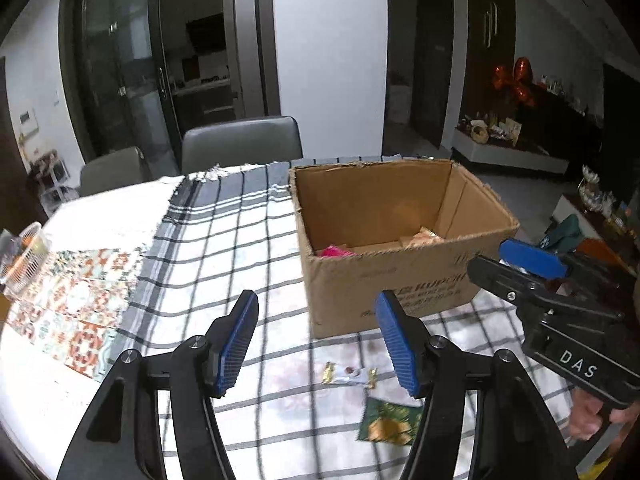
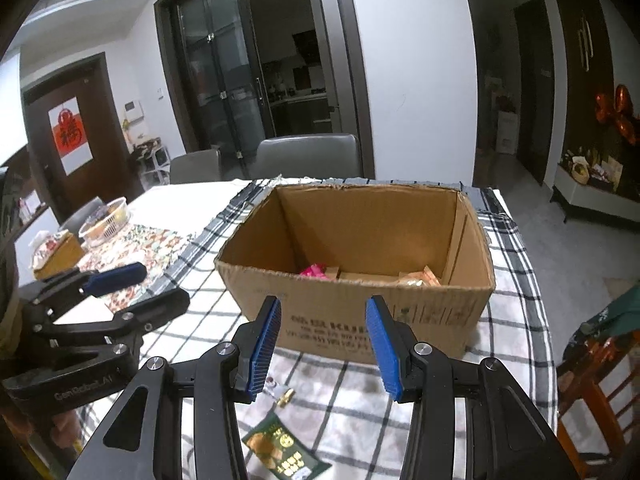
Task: Organize snacks
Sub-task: 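Withdraw both open tools from the box toward the green cracker pack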
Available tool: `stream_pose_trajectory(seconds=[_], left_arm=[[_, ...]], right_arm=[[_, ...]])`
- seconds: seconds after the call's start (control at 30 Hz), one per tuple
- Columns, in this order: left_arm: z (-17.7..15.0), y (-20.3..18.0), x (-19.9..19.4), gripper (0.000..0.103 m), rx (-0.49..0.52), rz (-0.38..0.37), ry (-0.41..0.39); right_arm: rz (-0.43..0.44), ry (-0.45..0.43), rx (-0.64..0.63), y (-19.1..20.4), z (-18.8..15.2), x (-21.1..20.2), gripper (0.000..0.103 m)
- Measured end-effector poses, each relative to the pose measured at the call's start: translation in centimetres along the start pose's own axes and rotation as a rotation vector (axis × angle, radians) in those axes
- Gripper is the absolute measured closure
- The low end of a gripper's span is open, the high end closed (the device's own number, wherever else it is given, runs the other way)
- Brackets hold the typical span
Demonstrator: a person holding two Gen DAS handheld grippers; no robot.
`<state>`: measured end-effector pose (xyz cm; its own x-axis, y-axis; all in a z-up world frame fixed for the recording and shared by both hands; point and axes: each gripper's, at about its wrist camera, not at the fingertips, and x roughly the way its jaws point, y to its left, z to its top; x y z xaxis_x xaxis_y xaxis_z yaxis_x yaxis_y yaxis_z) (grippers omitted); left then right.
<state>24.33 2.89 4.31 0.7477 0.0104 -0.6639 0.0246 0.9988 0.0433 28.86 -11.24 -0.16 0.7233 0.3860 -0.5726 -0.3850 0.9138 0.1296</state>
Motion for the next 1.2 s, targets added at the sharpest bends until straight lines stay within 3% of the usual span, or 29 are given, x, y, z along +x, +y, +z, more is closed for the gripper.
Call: stream_pose_trajectory(seconds=[0.33,0.7,0.93,1.2], left_arm=[[-2.8,0.9,-2.0,0.037,-0.007,0.037,-0.050],[-6.7,0.6,-2.4,0.035,-0.003,0.065,-0.033],[-9.7,-0.2,-0.9,0.035,-0.032,0.025,0.057],[-12.3,-0.7,1.5,0.035,-0.031,0.060,0.164]], right_arm=[[-0.001,0.053,-0.049,2.3,-2.9,-0.8,0.057],[-0.029,0.070,-0.115,3.5,-6.9,-1.9,0.057],[0.050,0.151,-0.130,3.2,-9.3,-0.7,0.057],[0.094,0.311,-0.255,3.5,-11.5,2.4,0.057]])
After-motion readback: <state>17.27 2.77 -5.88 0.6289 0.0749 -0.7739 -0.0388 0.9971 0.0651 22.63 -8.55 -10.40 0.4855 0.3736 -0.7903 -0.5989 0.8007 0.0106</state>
